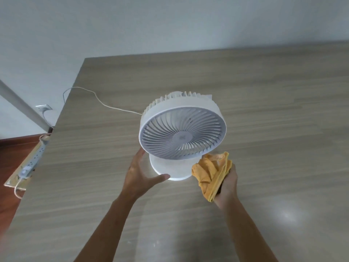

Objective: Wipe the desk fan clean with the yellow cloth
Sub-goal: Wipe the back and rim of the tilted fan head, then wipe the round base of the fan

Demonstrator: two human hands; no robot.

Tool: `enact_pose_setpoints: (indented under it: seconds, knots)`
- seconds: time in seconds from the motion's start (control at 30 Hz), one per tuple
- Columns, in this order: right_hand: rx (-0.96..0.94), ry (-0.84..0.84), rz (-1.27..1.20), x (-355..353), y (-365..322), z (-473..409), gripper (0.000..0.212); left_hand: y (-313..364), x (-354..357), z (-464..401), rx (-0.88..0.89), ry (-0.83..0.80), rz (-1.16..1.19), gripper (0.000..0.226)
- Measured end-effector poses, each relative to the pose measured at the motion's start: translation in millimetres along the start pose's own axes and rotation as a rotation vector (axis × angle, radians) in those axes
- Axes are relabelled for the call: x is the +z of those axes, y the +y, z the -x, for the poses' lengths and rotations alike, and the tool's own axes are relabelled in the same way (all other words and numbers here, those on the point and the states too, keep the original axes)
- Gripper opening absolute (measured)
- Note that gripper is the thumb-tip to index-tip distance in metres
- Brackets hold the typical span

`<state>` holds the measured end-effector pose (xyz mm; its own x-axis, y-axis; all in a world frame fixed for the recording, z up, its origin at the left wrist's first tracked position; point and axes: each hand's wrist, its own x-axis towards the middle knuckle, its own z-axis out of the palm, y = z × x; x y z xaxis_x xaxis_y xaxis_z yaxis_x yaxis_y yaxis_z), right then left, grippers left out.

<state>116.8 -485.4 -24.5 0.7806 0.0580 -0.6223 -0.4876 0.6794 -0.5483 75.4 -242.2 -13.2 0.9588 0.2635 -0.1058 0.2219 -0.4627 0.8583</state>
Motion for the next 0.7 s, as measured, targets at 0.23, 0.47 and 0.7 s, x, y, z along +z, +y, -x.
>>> enact_pose_setpoints:
  seconds: [0.23,0.47,0.7]
  knots:
    - [-0.227,0.073,0.331,-14.6,11.3,-31.6,0.026,-45.3,33.0,-29.9,0.18,0.061,-0.085,0.112]
    - [-0.608,0.095,0.509,-13.2,10.0,-80.6,0.005,-73.0,55.2,-48.6,0.434,0.164,-0.153,0.1]
    - [-0.88,0.316,0.703,-0.3,5.9,-112.8,0.017,-71.5,56.8,-41.5,0.44,0.125,-0.286,0.095]
